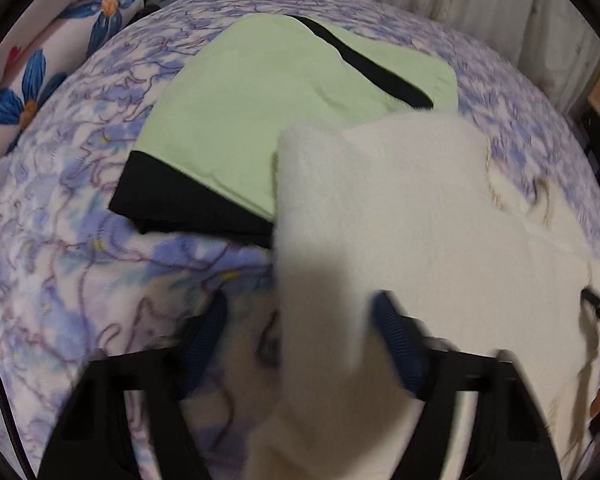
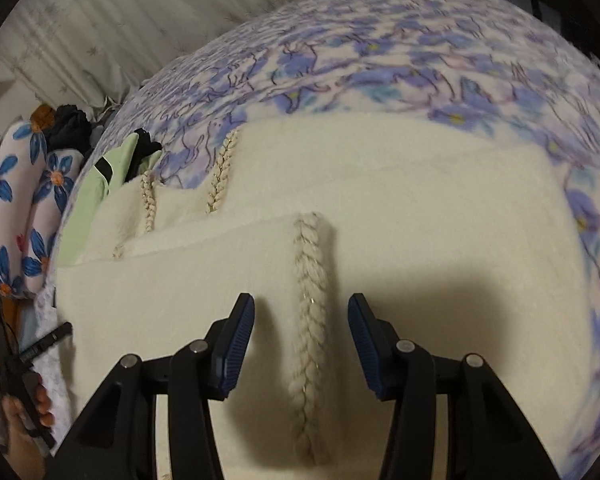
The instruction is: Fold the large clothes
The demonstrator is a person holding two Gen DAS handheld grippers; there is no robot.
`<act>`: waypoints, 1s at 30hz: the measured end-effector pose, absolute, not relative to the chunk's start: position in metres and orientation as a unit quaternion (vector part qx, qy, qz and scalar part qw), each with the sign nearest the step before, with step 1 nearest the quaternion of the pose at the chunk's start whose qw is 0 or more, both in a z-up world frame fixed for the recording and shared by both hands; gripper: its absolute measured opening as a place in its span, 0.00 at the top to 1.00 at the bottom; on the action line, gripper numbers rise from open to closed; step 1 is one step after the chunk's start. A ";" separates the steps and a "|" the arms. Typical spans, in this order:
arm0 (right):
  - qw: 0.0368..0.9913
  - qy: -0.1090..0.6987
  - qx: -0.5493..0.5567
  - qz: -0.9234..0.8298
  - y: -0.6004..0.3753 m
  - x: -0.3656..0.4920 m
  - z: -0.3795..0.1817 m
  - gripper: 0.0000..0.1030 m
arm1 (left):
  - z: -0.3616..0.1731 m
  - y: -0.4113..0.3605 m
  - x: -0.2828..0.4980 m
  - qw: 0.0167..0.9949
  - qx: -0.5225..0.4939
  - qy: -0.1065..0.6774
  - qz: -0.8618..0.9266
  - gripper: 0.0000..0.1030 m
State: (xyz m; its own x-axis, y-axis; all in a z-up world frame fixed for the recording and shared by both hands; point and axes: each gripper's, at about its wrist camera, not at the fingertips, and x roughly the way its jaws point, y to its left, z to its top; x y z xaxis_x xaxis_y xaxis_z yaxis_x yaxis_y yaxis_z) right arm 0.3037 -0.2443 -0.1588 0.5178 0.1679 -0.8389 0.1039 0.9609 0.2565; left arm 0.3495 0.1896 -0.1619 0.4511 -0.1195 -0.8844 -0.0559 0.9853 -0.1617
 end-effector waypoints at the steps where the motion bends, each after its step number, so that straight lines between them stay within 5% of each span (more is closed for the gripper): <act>1: 0.864 0.491 0.114 0.016 -0.239 0.304 -0.157 0.85 | -0.161 0.188 0.353 0.846 -0.095 0.523 -0.032 0.85; 9: 0.912 0.393 0.117 0.011 -0.242 0.302 -0.125 0.87 | -0.136 0.174 0.349 0.891 -0.074 0.449 0.000 0.90; 12: 0.892 0.439 0.107 -0.007 -0.243 0.320 -0.153 0.87 | -0.150 0.179 0.358 0.883 -0.092 0.460 0.007 0.90; 15: 0.883 0.457 0.107 -0.013 -0.242 0.322 -0.164 0.80 | -0.161 0.176 0.356 0.883 -0.074 0.464 0.008 0.83; 19: 0.883 0.457 0.105 -0.032 -0.244 0.308 -0.146 0.73 | -0.153 0.176 0.347 0.889 -0.038 0.455 0.025 0.60; 30: 0.898 0.437 0.050 0.015 -0.179 0.264 -0.114 0.72 | -0.097 0.129 0.295 0.907 -0.054 0.418 -0.025 0.60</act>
State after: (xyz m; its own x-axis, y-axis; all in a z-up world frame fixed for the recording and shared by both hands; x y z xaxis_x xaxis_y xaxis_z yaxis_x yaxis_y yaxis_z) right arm 0.2642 -0.1792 -0.1139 0.6184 0.0710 -0.7827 0.0161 0.9946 0.1029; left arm 0.2951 0.1293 -0.0971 0.6500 -0.0903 -0.7545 0.0009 0.9930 -0.1180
